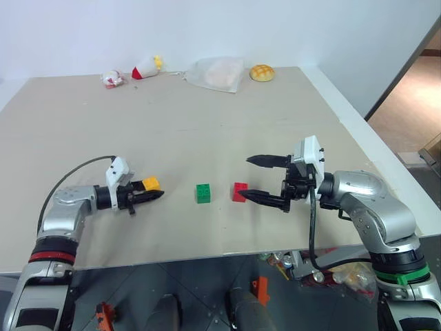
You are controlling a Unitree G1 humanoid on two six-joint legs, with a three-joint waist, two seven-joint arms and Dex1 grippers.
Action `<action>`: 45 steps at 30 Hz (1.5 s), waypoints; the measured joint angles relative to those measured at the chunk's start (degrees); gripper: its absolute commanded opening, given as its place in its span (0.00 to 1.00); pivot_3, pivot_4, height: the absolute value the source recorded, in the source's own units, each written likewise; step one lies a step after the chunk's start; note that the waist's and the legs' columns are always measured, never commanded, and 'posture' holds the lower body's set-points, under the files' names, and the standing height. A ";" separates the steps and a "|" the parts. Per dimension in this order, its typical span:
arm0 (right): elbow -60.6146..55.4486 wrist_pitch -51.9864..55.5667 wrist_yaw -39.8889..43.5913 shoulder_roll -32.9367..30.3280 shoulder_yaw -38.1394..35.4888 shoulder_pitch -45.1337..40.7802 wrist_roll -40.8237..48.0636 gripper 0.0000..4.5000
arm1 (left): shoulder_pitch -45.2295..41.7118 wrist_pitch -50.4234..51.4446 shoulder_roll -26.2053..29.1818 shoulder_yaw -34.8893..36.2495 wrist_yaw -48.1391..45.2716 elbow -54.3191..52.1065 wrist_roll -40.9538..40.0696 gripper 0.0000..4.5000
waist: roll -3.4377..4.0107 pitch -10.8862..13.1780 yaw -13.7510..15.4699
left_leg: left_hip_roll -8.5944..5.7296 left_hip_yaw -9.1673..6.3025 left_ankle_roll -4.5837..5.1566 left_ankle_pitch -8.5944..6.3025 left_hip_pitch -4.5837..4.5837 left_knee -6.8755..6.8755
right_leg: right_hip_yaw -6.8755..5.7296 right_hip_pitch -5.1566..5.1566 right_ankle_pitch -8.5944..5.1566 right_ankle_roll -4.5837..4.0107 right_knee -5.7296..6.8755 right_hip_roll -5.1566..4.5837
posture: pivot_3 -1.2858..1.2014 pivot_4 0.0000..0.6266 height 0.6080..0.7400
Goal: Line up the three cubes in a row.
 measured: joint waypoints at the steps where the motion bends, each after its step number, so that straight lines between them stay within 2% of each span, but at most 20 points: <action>1: -0.02 0.04 -0.04 0.00 -0.02 0.03 0.21 1.00 | -0.01 0.31 -0.21 -0.09 -0.11 -0.34 -0.11 0.30 | 0.00 0.00 0.03 | -0.01 0.00 0.00 0.00 0.00 0.00 | 0.00 0.01 0.00 0.00 0.00 -0.01 | 0.52 0.24 1.00; 11: -3.19 2.27 2.33 -3.53 -2.30 5.38 3.92 1.00 | -2.02 1.26 -2.24 -4.09 -2.68 -1.11 -0.66 0.30 | -0.01 0.00 -0.03 | 0.00 0.00 0.00 0.00 -0.02 -0.03 | 0.00 -0.03 -0.02 -0.01 -0.01 0.02 | 0.52 0.24 1.00; 23: -3.51 2.40 2.23 -3.66 -2.34 5.54 4.41 1.00 | -4.79 -3.84 -1.68 -5.49 -6.48 4.67 1.66 0.30 | -0.02 -0.01 -0.11 | 0.02 0.01 0.01 0.00 0.02 -0.04 | 0.02 -0.02 -0.01 -0.02 -0.01 0.05 | 0.52 0.24 1.00; 39: -3.36 2.39 2.52 -3.66 -2.19 4.65 3.79 1.00 | -4.17 -4.13 -1.54 -5.51 -7.16 3.25 2.18 0.30 | -0.01 -0.01 -0.11 | 0.02 0.01 0.00 0.00 0.00 -0.03 | 0.02 -0.02 -0.01 -0.02 -0.01 0.04 | 0.52 0.24 1.00; 40: -3.34 2.39 2.55 -3.66 -2.17 4.54 3.77 1.00 | -4.17 -5.04 -1.54 -5.51 -7.08 3.67 2.50 0.54 | -0.02 -0.01 -0.11 | 0.02 0.01 0.00 0.00 0.02 -0.03 | 0.03 -0.01 -0.01 -0.02 -0.01 0.04 | 0.52 0.24 1.00; 45: -3.29 2.40 2.66 -3.68 -2.17 4.29 3.75 1.00 | -4.20 -10.25 -2.50 -5.76 -7.37 6.16 3.23 0.89 | -0.01 -0.01 -0.01 | 0.02 0.01 0.16 0.10 0.13 0.00 | 0.01 0.09 0.04 -0.12 0.01 0.04 | 0.52 0.24 1.00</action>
